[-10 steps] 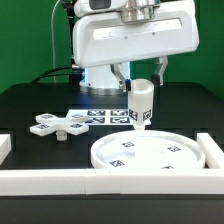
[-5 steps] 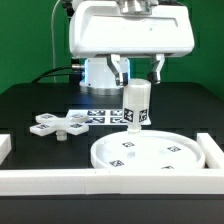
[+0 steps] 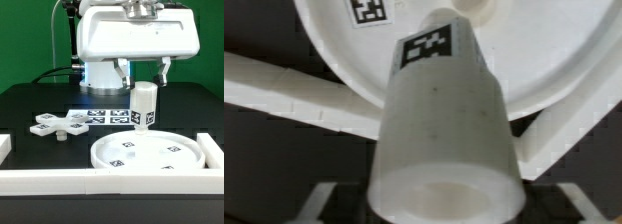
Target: Assemble round table
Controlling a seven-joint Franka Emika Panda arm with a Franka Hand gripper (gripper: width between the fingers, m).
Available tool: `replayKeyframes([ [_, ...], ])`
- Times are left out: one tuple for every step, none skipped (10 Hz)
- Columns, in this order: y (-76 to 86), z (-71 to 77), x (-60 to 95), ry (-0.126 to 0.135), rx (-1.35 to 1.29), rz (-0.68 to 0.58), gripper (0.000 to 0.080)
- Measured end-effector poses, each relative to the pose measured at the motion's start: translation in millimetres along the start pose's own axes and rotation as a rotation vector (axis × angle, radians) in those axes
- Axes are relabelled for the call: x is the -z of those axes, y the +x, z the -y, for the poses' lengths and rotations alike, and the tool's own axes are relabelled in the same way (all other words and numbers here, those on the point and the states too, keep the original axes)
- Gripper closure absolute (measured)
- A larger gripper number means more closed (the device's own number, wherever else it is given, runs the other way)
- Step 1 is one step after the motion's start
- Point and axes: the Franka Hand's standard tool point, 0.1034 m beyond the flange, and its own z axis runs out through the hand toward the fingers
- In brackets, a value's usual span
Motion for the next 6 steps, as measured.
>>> replayKeyframes([
  [-1.4,4.0,-1.4,0.002,0.006,0.001,0.0397],
  [-1.9,4.8,-2.7,0.001,0.008,-0.001,0.0397],
  [-2.9,6.2,-4.8,0.002,0.009,0.001,0.0397],
  [-4.6,8.1,-7.5,0.005,0.011,0.005,0.0397],
  [-5.9,8.9,-9.7,0.007,0.013,0.009,0.0397],
  [-7.9,8.2,-11.7,0.007,0.013,0.013,0.0397],
])
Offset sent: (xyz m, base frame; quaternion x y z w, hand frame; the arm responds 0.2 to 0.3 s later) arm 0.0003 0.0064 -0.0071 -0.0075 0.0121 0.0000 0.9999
